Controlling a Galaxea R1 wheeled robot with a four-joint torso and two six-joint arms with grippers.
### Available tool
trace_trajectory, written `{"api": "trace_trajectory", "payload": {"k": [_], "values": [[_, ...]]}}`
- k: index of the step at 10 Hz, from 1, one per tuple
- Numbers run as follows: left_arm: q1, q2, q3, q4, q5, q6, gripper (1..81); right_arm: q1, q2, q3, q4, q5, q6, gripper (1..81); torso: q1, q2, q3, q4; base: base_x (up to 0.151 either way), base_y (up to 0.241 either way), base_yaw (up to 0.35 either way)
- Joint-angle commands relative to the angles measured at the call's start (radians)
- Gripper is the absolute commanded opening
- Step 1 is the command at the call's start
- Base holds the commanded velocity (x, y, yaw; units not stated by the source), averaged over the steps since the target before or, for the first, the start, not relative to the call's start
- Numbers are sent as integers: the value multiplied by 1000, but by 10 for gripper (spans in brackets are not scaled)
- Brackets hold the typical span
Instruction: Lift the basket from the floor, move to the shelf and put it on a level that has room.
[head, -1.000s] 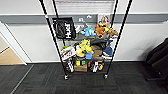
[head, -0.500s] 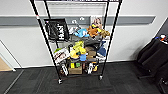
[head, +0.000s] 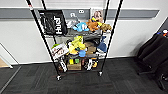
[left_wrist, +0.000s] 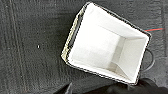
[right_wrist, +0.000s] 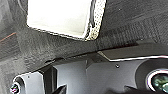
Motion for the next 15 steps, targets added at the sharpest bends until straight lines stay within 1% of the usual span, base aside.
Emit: {"api": "trace_trajectory", "payload": {"k": [1,4,5,6,7,8,9,13,15], "values": [[-104,-21,2,-17,61,-2,811,54,-11,12,17,-67,0,811,64,-99,-93,0,0,0,0],[-110,-21,2,-17,61,-4,811,69,-10,12,22,-67,3,811,129,-202,-189,0,0,0,0],[-114,-21,2,-17,61,-4,811,78,-8,14,34,-67,1,811,150,-235,-220,0,0,0,0],[-123,-21,2,-18,61,-4,811,87,-3,11,34,-65,1,811,169,-264,-155,0,0,0,0],[-137,-19,2,-31,61,-4,811,103,0,12,36,-64,3,811,188,-291,-179,0,0,0,0],[-150,-12,2,-32,61,-4,811,118,6,11,54,-65,2,811,203,-316,-185,0,0,0,0],[-154,-5,2,-32,61,-4,811,130,9,11,59,-64,1,811,220,-344,-192,0,0,0,0],[-162,1,2,-31,62,-4,811,187,18,-5,91,-64,5,811,308,-483,-193,0,0,0,0],[-163,1,2,-29,62,-4,811,212,26,-29,94,-64,6,811,351,-553,-193,0,0,0,0]]}}
